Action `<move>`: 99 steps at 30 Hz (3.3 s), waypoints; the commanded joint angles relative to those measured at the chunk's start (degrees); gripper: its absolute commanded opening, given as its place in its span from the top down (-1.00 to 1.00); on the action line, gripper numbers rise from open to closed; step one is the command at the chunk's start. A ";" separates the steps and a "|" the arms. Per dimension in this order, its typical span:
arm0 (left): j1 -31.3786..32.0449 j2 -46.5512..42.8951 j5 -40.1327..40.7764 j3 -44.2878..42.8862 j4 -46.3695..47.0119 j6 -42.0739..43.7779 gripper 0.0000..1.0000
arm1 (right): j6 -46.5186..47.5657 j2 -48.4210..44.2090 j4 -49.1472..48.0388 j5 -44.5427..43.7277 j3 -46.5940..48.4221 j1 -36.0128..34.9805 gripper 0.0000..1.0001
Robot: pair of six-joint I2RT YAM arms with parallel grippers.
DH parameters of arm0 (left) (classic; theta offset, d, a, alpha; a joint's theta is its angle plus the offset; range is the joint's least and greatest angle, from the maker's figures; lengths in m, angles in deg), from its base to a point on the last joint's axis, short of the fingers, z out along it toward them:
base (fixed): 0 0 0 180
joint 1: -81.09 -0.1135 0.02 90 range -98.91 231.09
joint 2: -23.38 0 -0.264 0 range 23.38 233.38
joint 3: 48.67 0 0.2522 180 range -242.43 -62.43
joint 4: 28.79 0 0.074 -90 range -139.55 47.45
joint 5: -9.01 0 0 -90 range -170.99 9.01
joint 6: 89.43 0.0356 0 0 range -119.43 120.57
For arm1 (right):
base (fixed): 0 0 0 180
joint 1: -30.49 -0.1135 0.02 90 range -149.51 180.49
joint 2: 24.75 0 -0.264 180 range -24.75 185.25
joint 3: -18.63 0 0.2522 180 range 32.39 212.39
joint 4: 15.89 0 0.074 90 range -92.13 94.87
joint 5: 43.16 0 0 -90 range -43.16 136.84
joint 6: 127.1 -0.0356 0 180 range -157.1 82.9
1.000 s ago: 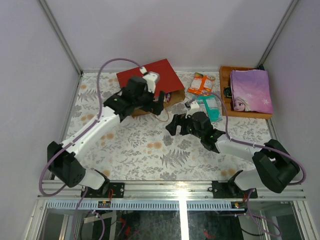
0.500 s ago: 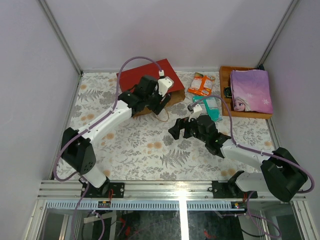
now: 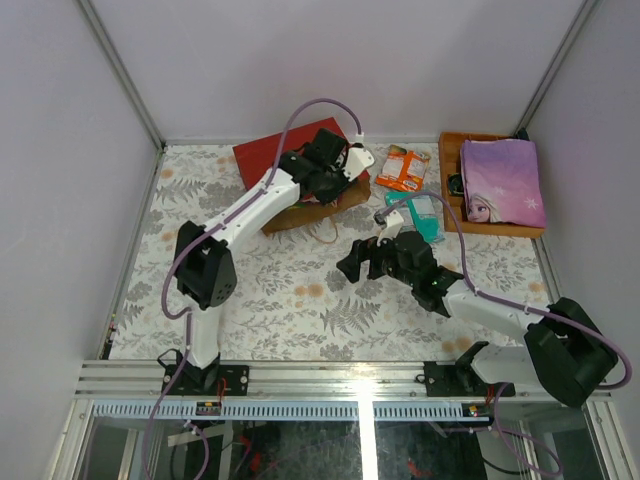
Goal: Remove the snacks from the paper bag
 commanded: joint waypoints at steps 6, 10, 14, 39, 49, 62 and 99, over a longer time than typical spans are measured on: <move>-0.99 -3.11 -3.78 -2.41 -7.08 1.40 -0.18 | 1.66 -2.20 0.16 1.54 0.38 -0.35 -0.99; -1.00 -4.89 -7.48 -1.12 -8.85 1.33 -0.23 | 1.39 -1.73 -0.02 1.82 0.67 -0.40 -0.99; -1.02 -5.31 -7.68 3.37 -8.65 0.70 -0.24 | 1.25 -1.45 -0.01 1.91 1.00 -0.39 -0.99; -4.53 4.01 -13.71 -15.88 -22.73 4.22 1.00 | 0.17 1.15 -0.32 1.26 3.04 -0.40 -0.99; -8.70 8.90 -23.34 -25.37 -31.05 5.48 1.00 | -12.15 9.19 -7.44 -3.72 6.02 -0.20 -0.99; -9.19 -5.51 -14.16 -2.98 -0.85 -6.31 1.00 | -29.36 31.76 -20.88 -12.25 16.85 6.26 -0.63; -9.34 -13.49 -6.44 11.32 21.36 -14.89 1.00 | -23.53 54.44 -17.60 -19.91 40.62 7.86 0.54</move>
